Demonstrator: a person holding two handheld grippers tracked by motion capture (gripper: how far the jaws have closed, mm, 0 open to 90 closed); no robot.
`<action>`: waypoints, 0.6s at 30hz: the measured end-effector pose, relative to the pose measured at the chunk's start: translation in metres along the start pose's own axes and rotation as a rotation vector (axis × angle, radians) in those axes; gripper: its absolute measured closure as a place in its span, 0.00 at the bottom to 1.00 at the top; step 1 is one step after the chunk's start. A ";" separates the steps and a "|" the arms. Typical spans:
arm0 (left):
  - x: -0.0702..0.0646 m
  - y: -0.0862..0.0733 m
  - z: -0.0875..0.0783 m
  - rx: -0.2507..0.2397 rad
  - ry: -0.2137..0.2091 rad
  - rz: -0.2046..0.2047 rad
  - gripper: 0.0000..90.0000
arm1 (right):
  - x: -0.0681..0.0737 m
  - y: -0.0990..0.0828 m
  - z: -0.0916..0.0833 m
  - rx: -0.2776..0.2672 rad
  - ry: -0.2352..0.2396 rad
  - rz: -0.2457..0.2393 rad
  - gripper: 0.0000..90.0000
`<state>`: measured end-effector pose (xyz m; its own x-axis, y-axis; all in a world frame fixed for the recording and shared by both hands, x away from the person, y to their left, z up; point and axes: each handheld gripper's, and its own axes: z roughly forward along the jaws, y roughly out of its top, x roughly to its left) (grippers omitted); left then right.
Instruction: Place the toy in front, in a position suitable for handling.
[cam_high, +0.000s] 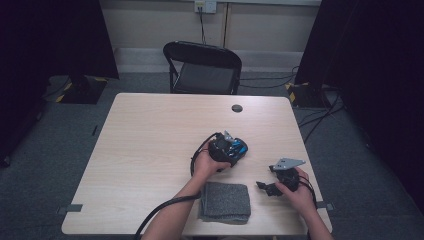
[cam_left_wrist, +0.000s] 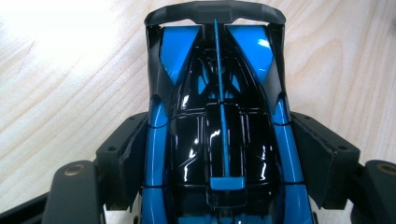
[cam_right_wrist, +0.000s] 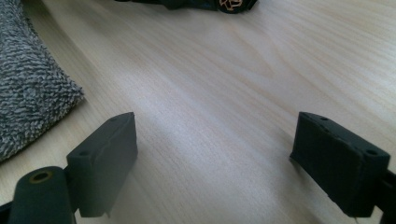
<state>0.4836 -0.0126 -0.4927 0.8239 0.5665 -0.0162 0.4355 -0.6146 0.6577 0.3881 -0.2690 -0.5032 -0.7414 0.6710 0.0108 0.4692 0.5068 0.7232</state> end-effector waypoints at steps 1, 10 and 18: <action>0.000 0.000 -0.001 0.003 0.000 0.006 0.29 | 0.000 0.000 0.000 0.000 0.001 0.001 0.15; 0.007 0.000 -0.017 0.024 -0.003 0.018 0.31 | 0.000 0.000 0.000 -0.002 0.003 0.002 0.15; 0.015 -0.004 -0.033 0.004 0.015 0.011 0.31 | 0.000 0.000 0.000 -0.003 0.003 0.002 0.15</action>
<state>0.4828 0.0165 -0.4703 0.8230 0.5680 0.0018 0.4285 -0.6230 0.6544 0.3884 -0.2693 -0.5033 -0.7417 0.6706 0.0144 0.4697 0.5038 0.7250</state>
